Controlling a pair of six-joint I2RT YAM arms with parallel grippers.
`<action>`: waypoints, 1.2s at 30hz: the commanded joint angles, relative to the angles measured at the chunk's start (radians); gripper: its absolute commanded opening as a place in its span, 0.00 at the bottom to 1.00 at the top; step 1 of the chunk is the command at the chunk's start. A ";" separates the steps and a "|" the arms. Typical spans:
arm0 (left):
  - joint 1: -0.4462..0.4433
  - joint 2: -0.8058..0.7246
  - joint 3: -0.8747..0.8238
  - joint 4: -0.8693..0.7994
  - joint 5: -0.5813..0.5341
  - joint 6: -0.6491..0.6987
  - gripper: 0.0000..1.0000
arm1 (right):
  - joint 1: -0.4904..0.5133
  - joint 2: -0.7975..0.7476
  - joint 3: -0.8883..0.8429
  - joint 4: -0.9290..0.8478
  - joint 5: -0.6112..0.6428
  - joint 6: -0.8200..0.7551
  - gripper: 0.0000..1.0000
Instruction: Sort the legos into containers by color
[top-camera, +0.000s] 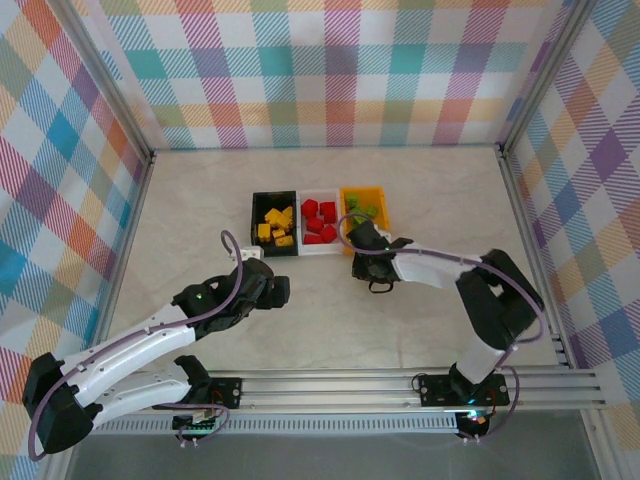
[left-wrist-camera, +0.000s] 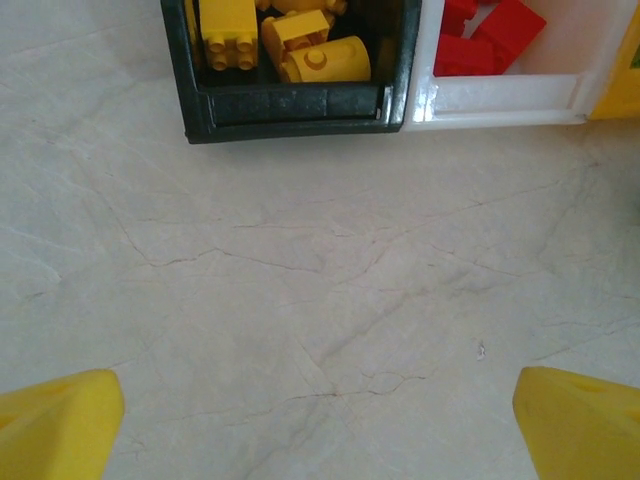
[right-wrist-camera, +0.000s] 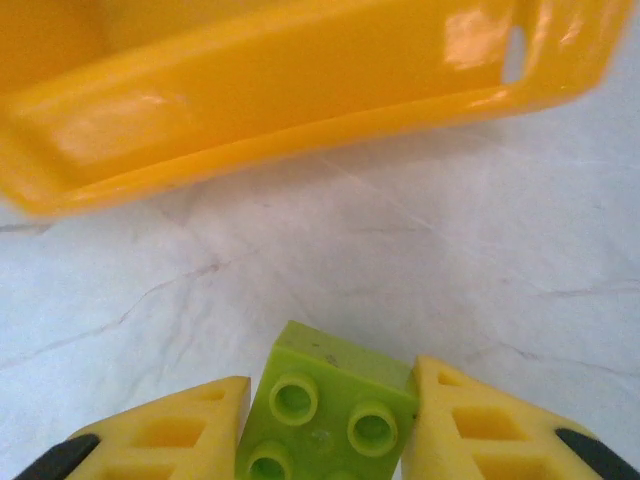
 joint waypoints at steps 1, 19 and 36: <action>0.009 -0.020 0.016 -0.031 -0.045 -0.017 1.00 | -0.008 -0.119 0.039 -0.037 -0.018 -0.097 0.35; 0.013 -0.093 0.052 -0.010 -0.136 0.021 1.00 | -0.141 0.069 0.370 0.074 -0.096 -0.264 0.75; 0.442 0.105 -0.010 0.592 -0.330 0.293 1.00 | -0.140 -0.346 -0.080 0.291 -0.069 -0.207 1.00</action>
